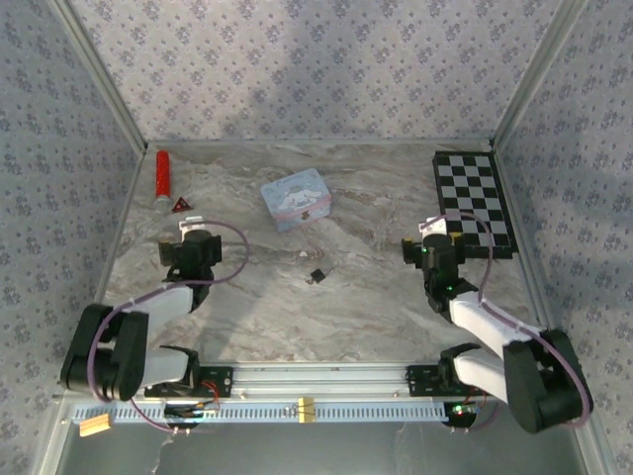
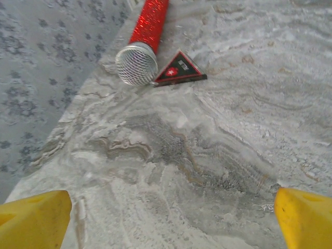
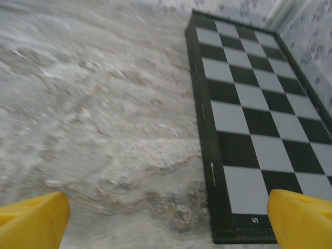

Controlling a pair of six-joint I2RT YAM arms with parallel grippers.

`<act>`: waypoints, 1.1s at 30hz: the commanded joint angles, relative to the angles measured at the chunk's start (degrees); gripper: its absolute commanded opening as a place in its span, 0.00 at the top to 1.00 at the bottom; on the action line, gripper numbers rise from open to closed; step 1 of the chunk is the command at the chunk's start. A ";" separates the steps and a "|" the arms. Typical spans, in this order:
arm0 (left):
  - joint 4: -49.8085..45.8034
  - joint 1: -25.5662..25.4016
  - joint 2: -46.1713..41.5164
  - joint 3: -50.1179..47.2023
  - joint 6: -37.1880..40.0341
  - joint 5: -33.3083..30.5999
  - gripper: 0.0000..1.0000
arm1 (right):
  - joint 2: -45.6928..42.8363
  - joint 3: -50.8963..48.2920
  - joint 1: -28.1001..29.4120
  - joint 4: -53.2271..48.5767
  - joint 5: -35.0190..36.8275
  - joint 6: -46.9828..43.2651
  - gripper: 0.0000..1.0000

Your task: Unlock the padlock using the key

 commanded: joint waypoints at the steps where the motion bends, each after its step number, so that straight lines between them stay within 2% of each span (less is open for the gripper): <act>1: 16.72 2.10 2.76 -1.26 5.96 8.55 0.00 | 3.60 -1.21 -2.85 14.55 -4.87 -2.53 0.01; 3: 18.98 3.54 3.92 -1.23 6.16 11.12 0.00 | 5.49 -1.98 -4.06 18.38 -7.24 -3.22 0.01; 5: 19.82 6.15 4.54 -1.45 4.39 18.13 0.00 | 6.99 -2.50 -4.93 21.58 -9.89 -4.94 0.01; 6: 23.33 7.70 6.37 -2.40 3.58 21.19 0.00 | 7.72 -2.71 -5.35 22.59 -10.88 -5.34 0.01; 8: 29.04 8.56 10.70 -3.06 2.15 20.55 0.00 | 9.07 -3.20 -6.20 24.65 -12.48 -5.48 0.01; 11: 24.83 9.25 11.91 -0.64 2.16 23.21 0.00 | 11.48 -4.12 -7.72 28.55 -14.96 -5.45 0.01; 13: 24.96 9.74 14.77 1.21 1.23 21.50 0.00 | 13.63 -4.47 -9.42 30.77 -17.14 -4.43 0.01; 15: 20.96 10.94 13.95 2.26 -0.88 20.78 0.00 | 15.60 -5.56 -10.54 34.76 -17.19 -3.14 0.01; 17: 22.21 11.72 14.23 1.91 -1.42 21.64 0.00 | 17.11 -6.38 -11.94 37.62 -18.13 -1.76 0.01; 22: 21.99 11.69 14.14 1.97 -1.42 21.70 0.00 | 22.61 -2.82 -13.16 36.25 -19.45 -1.07 0.01; 25: 21.93 11.76 14.09 1.98 -1.36 21.76 0.00 | 22.71 2.17 -14.10 26.69 -16.51 1.62 0.01; 27: 21.93 11.72 14.12 2.01 -1.36 21.70 0.00 | 22.35 3.24 -16.34 23.70 -18.78 3.63 0.01; 33: 21.93 11.70 14.09 1.97 -1.33 21.69 0.00 | 22.48 2.92 -16.26 24.70 -18.22 3.48 0.01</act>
